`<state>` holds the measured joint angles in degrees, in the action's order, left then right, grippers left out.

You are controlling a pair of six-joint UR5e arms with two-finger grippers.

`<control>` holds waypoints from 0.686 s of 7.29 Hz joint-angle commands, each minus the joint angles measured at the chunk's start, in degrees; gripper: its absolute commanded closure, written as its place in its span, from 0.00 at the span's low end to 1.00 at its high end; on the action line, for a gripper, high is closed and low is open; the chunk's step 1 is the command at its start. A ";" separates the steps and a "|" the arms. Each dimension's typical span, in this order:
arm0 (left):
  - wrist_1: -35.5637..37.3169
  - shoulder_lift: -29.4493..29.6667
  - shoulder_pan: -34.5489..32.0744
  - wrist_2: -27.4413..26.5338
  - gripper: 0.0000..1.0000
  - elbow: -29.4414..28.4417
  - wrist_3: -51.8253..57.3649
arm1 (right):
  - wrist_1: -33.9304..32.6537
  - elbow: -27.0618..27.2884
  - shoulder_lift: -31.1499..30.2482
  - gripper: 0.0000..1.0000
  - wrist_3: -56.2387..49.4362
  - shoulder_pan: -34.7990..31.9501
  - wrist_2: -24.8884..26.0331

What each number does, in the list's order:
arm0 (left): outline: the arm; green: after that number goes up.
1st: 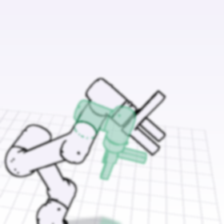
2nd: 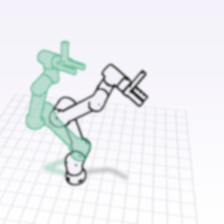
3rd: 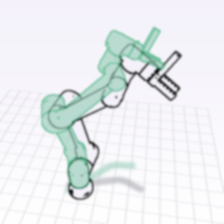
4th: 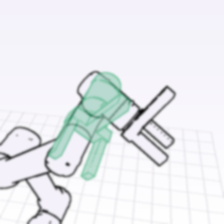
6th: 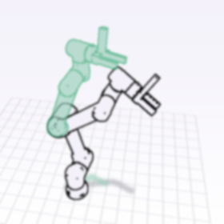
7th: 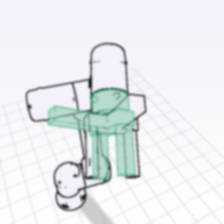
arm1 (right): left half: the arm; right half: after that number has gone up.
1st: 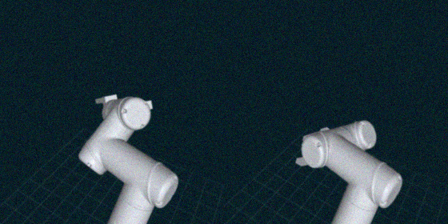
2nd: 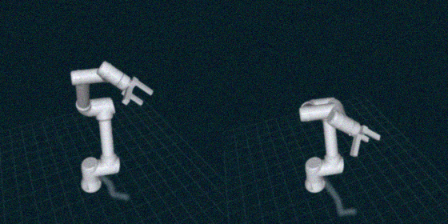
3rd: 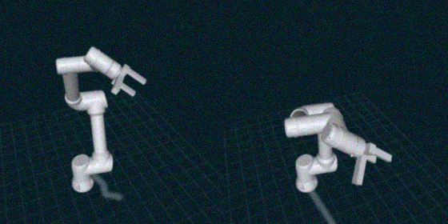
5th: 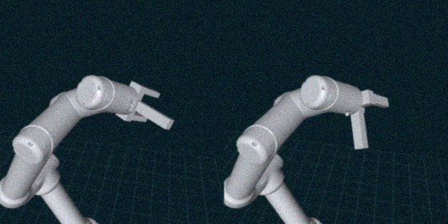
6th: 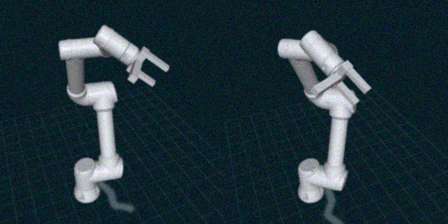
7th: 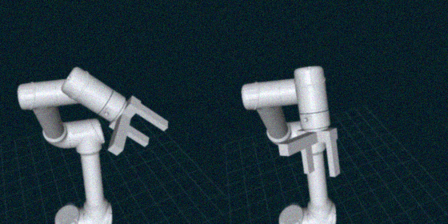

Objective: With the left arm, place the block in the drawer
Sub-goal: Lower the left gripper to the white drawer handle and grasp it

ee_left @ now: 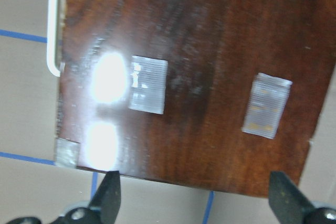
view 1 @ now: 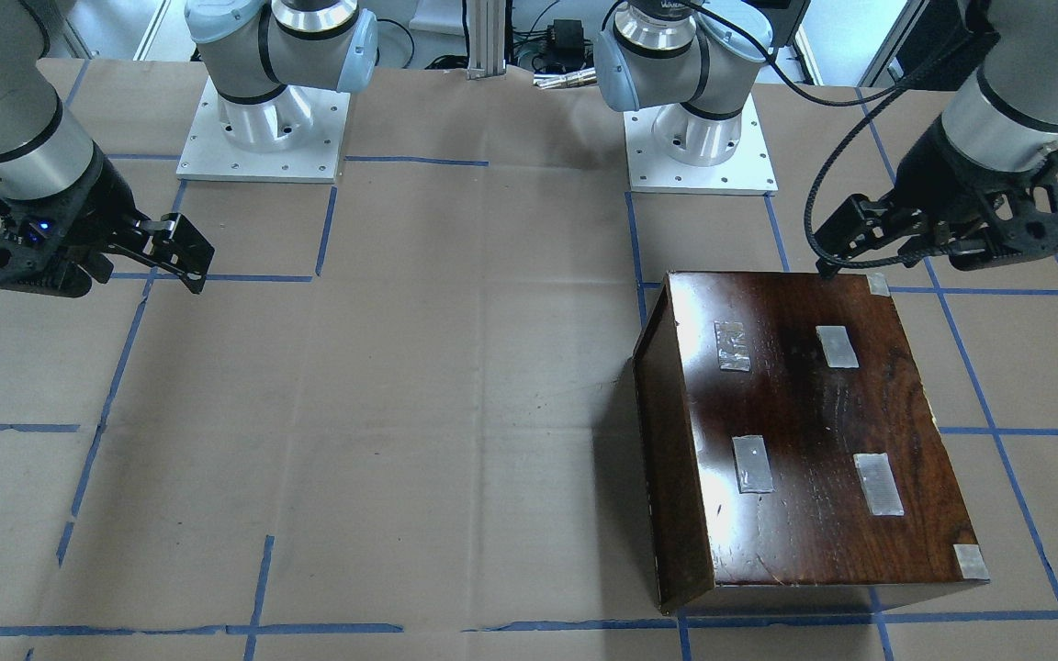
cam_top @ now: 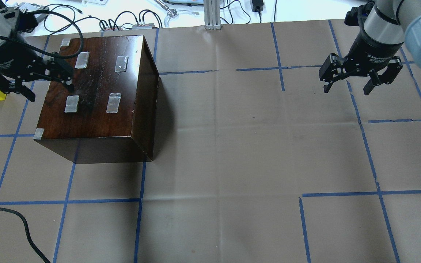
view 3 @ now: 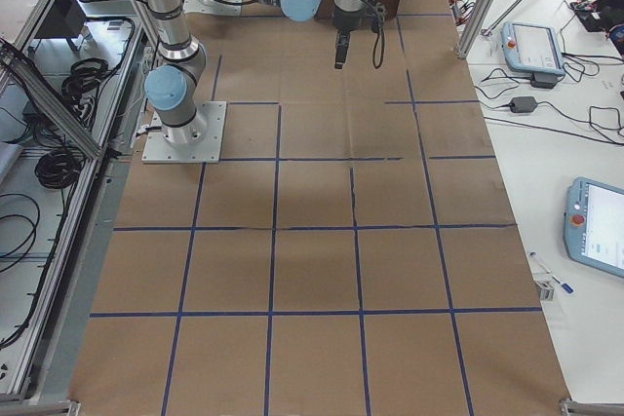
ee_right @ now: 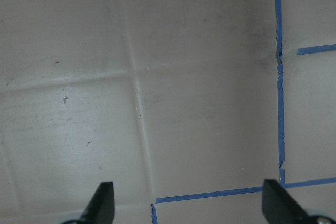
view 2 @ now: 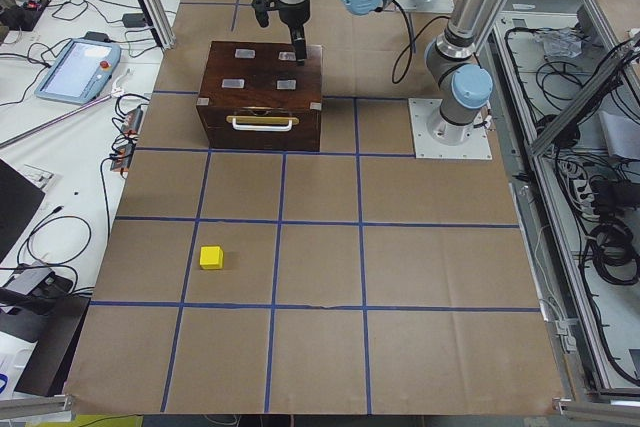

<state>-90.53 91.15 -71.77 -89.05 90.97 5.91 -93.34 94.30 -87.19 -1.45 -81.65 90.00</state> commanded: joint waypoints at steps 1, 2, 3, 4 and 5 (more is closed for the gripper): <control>0.18 2.79 7.31 0.10 0.02 -0.53 5.04 | 0.00 0.00 0.09 0.00 -0.04 0.00 0.00; 2.09 5.16 10.39 0.80 0.02 -1.41 9.34 | 0.00 0.00 0.00 0.00 0.05 0.00 0.00; 4.98 8.92 11.90 0.89 0.02 -3.07 11.91 | 0.00 0.00 0.00 0.00 0.05 0.00 0.00; 6.23 12.09 12.43 0.98 0.02 -5.17 15.42 | 0.00 0.00 0.00 0.00 -0.04 0.00 0.00; 6.85 15.52 13.48 1.07 0.02 -7.11 17.54 | 0.00 0.00 0.00 0.00 0.05 0.00 0.00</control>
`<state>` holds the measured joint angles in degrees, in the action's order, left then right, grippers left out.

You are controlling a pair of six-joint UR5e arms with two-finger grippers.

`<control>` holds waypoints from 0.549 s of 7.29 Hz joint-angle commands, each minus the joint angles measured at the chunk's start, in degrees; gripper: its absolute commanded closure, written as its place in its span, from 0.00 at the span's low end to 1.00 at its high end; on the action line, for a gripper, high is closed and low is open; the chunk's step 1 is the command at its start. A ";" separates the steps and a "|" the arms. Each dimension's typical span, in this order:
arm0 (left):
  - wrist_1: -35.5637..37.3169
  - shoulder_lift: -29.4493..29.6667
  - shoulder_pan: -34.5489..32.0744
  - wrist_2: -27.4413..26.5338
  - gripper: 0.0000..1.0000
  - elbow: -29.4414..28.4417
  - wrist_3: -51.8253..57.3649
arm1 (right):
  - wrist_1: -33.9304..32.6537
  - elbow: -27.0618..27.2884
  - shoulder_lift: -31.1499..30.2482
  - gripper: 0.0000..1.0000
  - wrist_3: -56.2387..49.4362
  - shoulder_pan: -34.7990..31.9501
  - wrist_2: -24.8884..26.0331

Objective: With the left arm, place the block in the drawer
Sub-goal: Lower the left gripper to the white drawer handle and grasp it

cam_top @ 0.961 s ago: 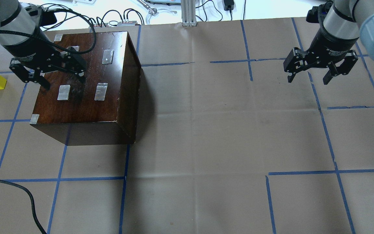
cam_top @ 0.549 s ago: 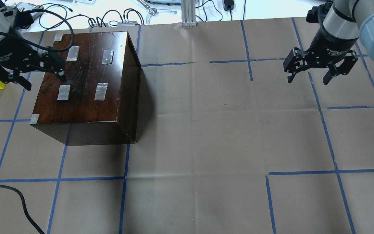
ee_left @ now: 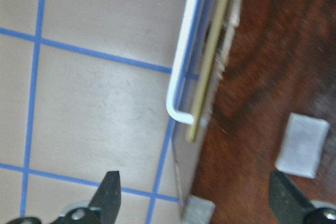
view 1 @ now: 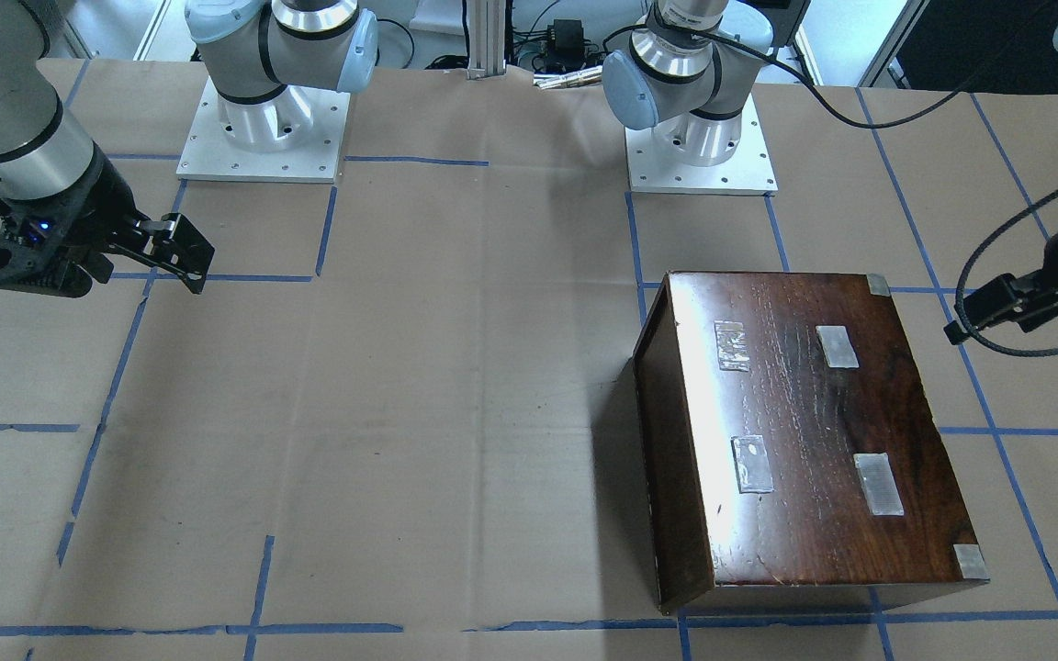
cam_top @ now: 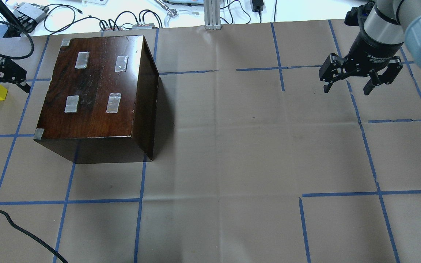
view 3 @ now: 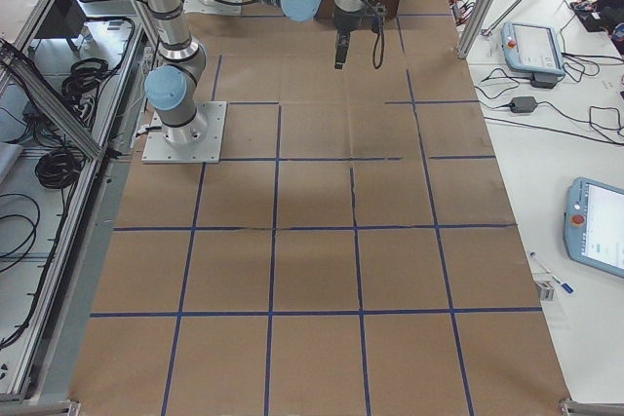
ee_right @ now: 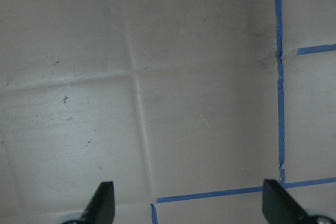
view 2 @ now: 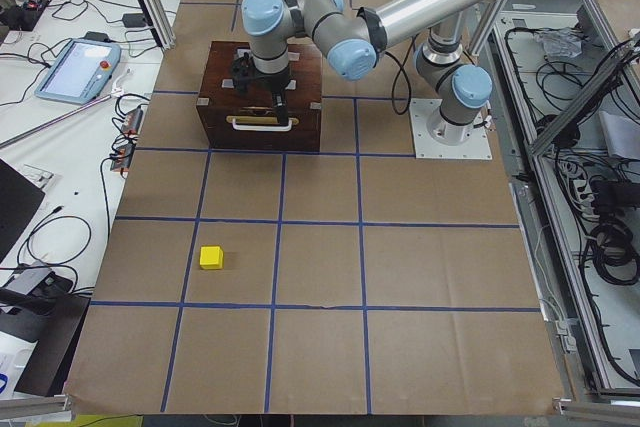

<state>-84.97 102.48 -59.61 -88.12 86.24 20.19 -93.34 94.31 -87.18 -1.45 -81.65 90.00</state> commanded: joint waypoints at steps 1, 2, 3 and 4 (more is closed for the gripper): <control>1.47 6.31 2.21 3.88 0.02 -3.43 3.54 | 0.00 -0.09 0.00 0.00 0.04 0.00 0.00; 1.91 8.33 3.00 8.70 0.02 -3.10 8.07 | 0.00 0.00 0.00 0.00 -0.05 0.00 0.00; 1.92 9.83 3.44 12.93 0.01 -3.18 13.42 | 0.00 0.00 0.00 0.00 -0.05 0.00 0.00; 1.92 10.72 3.53 13.75 0.01 -3.18 13.65 | 0.00 -0.09 0.00 0.00 -0.05 0.00 0.00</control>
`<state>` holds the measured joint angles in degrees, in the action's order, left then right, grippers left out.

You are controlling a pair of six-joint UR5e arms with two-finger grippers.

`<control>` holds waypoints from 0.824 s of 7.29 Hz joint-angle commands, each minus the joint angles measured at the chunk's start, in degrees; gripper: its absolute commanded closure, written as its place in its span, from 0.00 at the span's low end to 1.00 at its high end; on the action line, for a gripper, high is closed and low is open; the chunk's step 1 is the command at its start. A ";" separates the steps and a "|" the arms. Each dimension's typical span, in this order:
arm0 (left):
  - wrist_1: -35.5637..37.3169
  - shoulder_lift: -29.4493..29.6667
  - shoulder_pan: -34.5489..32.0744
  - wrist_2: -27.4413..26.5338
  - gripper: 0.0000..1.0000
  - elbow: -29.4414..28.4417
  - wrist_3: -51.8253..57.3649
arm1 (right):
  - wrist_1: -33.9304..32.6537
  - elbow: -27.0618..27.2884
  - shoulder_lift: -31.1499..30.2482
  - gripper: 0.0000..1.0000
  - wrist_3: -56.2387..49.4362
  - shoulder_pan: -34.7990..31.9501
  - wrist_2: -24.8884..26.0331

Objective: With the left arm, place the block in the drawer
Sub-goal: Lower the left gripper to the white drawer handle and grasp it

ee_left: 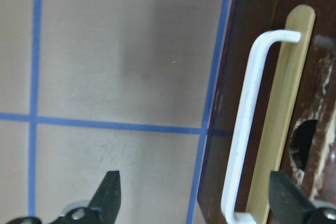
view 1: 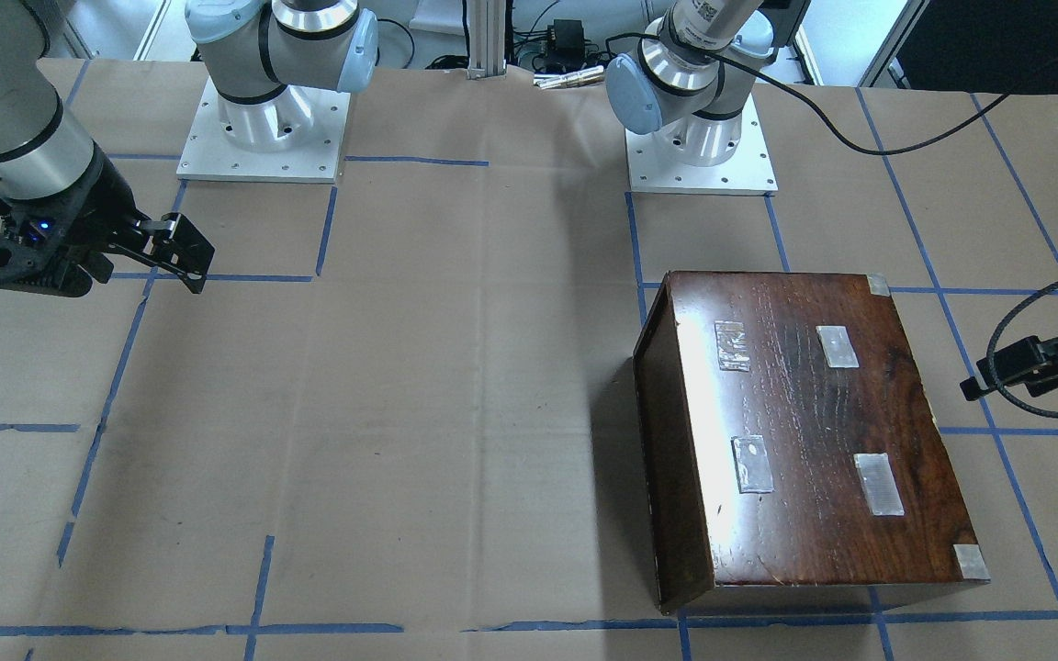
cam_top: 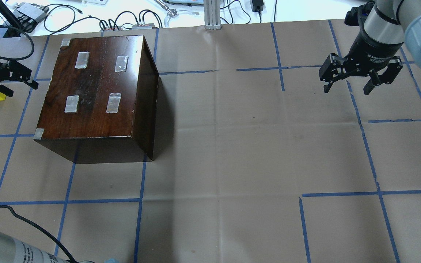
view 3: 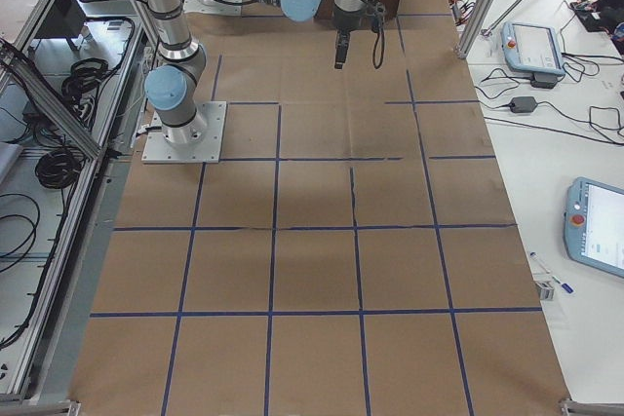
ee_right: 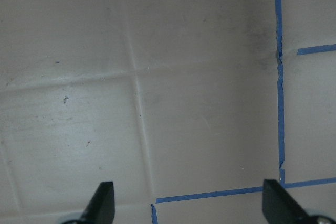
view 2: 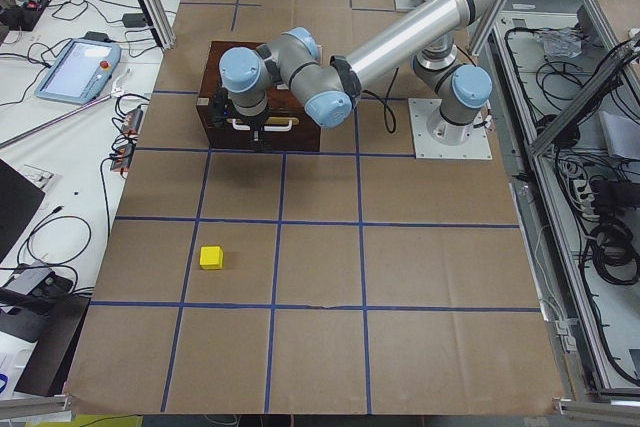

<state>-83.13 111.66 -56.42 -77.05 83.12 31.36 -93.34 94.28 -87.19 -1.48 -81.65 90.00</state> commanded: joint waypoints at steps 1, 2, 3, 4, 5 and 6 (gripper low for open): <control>0.07 1.72 0.35 4.09 0.01 0.03 2.57 | 0.00 0.03 0.00 0.00 -0.01 0.00 0.00; 0.07 1.81 0.44 4.19 0.01 0.11 2.66 | 0.00 -0.06 0.00 0.00 0.08 0.00 0.00; 0.07 2.33 0.44 4.28 0.01 0.29 2.74 | 0.00 0.03 0.00 0.00 -0.01 0.00 0.00; -0.02 3.30 0.44 4.11 0.01 0.29 2.74 | 0.00 0.03 0.00 0.00 0.08 0.00 0.00; -0.11 3.57 0.96 4.19 0.01 0.38 2.66 | 0.00 -0.06 0.00 0.00 0.08 0.00 0.00; -0.54 3.83 1.75 4.28 0.01 1.16 2.66 | 0.00 -0.06 0.00 0.00 -0.01 0.00 0.00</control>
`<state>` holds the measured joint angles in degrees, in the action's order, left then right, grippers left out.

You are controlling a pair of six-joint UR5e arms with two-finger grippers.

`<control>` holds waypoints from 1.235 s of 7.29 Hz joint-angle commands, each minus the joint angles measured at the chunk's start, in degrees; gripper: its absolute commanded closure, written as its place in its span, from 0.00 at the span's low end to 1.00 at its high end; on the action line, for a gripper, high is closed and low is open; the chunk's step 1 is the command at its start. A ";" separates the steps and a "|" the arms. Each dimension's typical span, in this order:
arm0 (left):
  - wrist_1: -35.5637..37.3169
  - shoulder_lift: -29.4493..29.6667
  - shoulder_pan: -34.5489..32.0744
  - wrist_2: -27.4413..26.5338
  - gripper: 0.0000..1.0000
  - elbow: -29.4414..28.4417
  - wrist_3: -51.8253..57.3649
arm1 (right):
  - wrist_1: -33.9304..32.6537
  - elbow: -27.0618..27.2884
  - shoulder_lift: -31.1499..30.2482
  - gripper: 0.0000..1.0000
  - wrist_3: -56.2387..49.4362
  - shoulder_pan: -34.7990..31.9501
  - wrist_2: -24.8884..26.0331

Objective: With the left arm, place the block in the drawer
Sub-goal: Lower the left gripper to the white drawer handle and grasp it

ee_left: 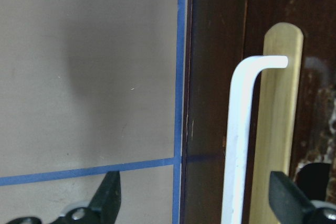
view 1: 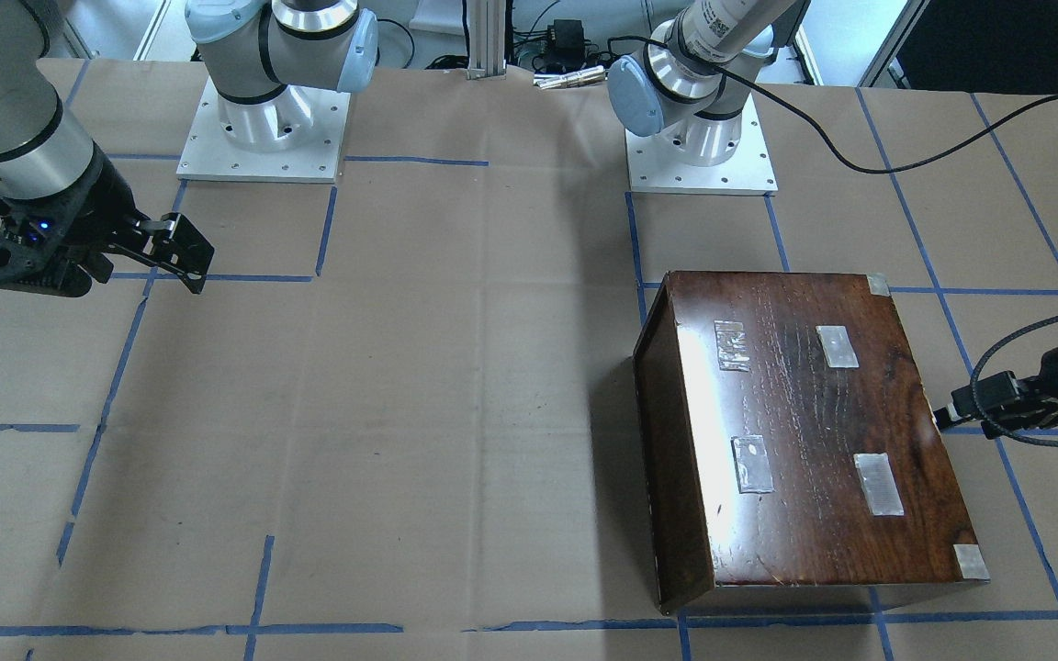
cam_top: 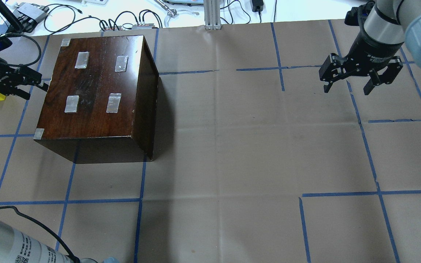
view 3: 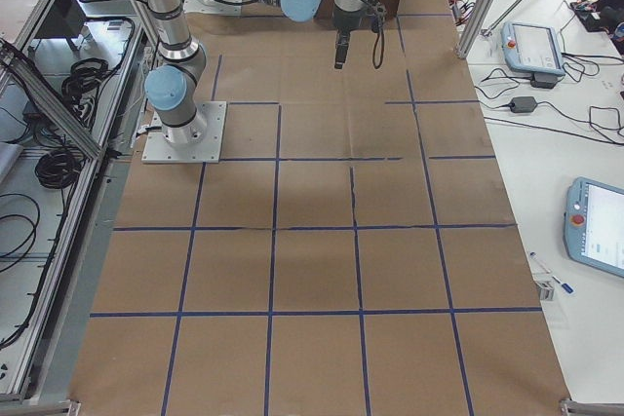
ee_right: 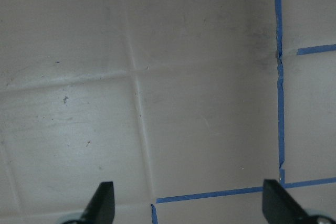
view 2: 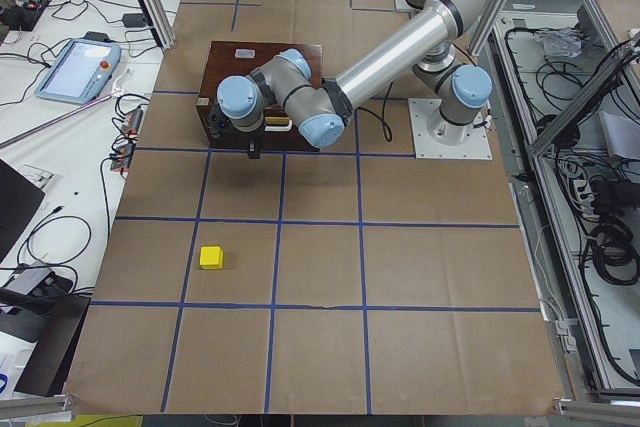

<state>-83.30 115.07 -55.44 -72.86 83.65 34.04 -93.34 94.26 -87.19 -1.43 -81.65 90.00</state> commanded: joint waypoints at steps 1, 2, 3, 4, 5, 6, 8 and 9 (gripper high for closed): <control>-0.38 0.60 0.85 0.26 0.01 0.72 -0.02 | 0.00 0.05 0.00 0.00 -0.06 0.00 0.00; -0.55 0.60 0.77 2.35 0.01 0.90 -0.02 | 0.00 -0.04 0.00 0.00 -0.06 0.00 0.00; -0.55 0.42 0.77 2.54 0.01 0.90 -0.02 | 0.00 0.05 0.00 0.00 0.02 0.00 0.00; -0.55 0.34 0.77 2.63 0.01 0.99 -0.02 | 0.00 0.05 0.00 0.00 -0.06 0.00 0.00; -0.55 0.51 0.77 2.55 0.01 1.07 0.06 | 0.00 0.05 0.00 0.00 0.02 0.00 0.00; -0.55 0.68 0.77 2.55 0.01 1.16 0.50 | 0.00 0.05 0.00 0.00 -0.06 0.00 0.00; -0.64 1.21 0.77 2.46 0.01 1.25 0.50 | 0.00 0.05 0.00 0.00 -0.06 0.00 0.00; -0.73 1.39 0.77 2.37 0.01 1.86 0.59 | 0.00 0.05 0.00 0.00 0.02 0.00 0.00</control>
<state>-83.95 116.22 -54.67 -70.41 85.03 34.55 -93.34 94.31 -87.19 -1.45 -81.65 90.00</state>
